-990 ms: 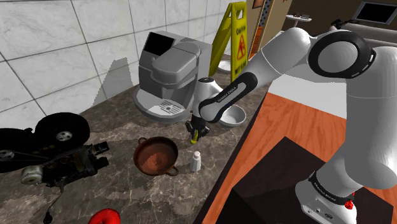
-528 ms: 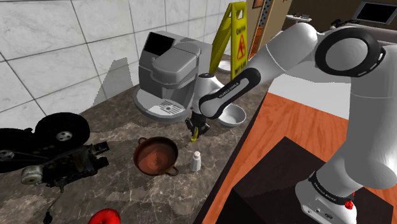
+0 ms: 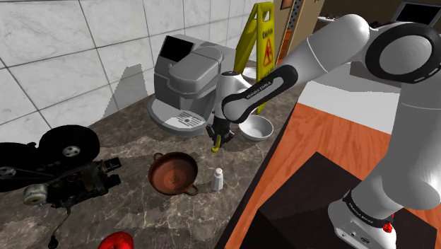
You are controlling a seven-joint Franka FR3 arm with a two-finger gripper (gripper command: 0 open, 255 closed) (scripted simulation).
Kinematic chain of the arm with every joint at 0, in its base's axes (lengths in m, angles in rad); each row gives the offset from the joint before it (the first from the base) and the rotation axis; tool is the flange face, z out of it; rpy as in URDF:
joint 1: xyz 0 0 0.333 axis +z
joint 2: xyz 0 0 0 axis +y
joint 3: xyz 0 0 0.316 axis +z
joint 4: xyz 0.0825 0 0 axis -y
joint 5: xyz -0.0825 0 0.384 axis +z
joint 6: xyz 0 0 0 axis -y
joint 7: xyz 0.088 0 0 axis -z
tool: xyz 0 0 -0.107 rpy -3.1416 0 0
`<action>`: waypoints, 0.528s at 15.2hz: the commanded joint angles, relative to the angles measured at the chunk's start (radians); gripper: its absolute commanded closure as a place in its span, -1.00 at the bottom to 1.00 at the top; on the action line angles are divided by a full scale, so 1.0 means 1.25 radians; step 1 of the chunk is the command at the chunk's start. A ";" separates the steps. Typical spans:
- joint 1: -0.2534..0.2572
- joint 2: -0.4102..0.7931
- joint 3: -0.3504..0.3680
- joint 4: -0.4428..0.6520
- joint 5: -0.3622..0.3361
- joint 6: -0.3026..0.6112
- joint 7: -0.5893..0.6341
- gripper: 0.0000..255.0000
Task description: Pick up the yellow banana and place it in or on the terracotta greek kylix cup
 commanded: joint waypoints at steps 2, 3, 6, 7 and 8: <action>-0.004 -0.026 0.004 0.000 0.007 -0.026 -0.002 1.00; -0.005 -0.034 0.006 0.001 0.009 -0.034 -0.003 1.00; -0.008 -0.056 0.009 0.006 0.015 -0.061 -0.004 1.00; -0.009 -0.064 0.010 0.007 0.017 -0.070 -0.005 1.00; -0.010 -0.071 0.011 0.009 0.019 -0.079 -0.005 1.00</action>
